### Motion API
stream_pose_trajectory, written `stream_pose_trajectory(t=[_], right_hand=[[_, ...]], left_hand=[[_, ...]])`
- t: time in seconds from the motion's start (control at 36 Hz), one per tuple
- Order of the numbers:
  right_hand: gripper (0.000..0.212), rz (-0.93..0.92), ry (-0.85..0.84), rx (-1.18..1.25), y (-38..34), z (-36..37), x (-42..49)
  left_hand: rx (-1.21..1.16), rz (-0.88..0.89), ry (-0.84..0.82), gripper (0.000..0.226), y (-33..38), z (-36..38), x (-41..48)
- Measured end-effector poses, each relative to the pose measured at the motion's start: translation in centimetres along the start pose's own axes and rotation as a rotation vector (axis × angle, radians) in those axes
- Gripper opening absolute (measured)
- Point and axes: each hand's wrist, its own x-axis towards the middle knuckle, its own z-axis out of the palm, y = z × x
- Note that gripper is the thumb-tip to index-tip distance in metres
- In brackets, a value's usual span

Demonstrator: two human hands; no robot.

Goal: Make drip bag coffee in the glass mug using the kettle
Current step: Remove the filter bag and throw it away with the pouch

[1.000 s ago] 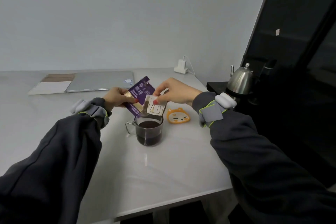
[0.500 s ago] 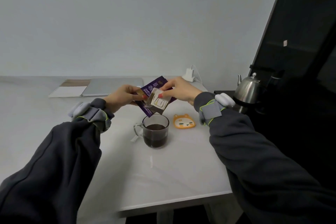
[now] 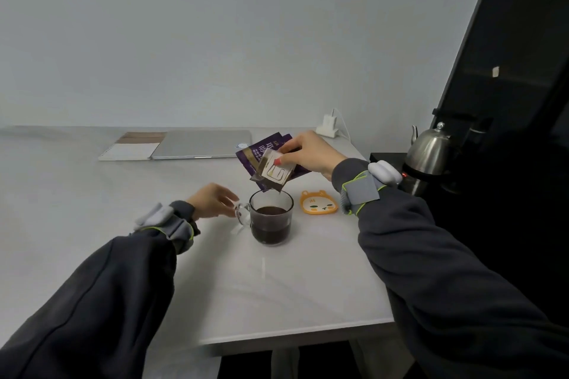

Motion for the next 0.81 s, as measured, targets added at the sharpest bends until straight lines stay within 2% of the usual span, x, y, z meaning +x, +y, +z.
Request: stream_pose_trajectory(t=[0.08,0.22,0.28,0.33,0.42,0.53,0.64,0.81], right_hand=[[0.023,-0.001,0.000,0.000,-0.2,0.1,-0.1],[0.024,-0.005,-0.005,0.009,-0.2,0.1,-0.4],[0.024,-0.001,-0.009,0.016,-0.1,0.1,-0.4],[0.024,0.006,-0.009,0.019,-0.1,0.2,-0.5],[0.025,0.010,0.001,0.028,0.1,0.3,-0.4],[0.024,0.016,0.003,0.069,0.2,0.3,-0.4],[0.023,0.035,0.014,0.091,0.4,0.3,-0.6],[0.028,0.033,0.029,-0.001,1.3,0.5,-0.2]], left_hand=[[0.147,-0.004,0.044,0.037,0.0,1.9,-0.3],[0.220,0.029,0.165,0.024,0.2,3.5,-0.8],[0.225,0.046,0.211,0.034,0.1,3.6,-1.0],[0.222,0.060,0.240,0.034,0.0,3.6,-1.3],[0.238,0.059,0.233,0.020,0.0,3.4,-1.6],[0.254,0.062,0.189,0.020,0.1,3.2,-1.8],[0.141,0.069,0.278,0.018,-0.3,2.6,-1.6],[-0.062,0.108,0.386,0.013,0.1,0.8,-1.3]])
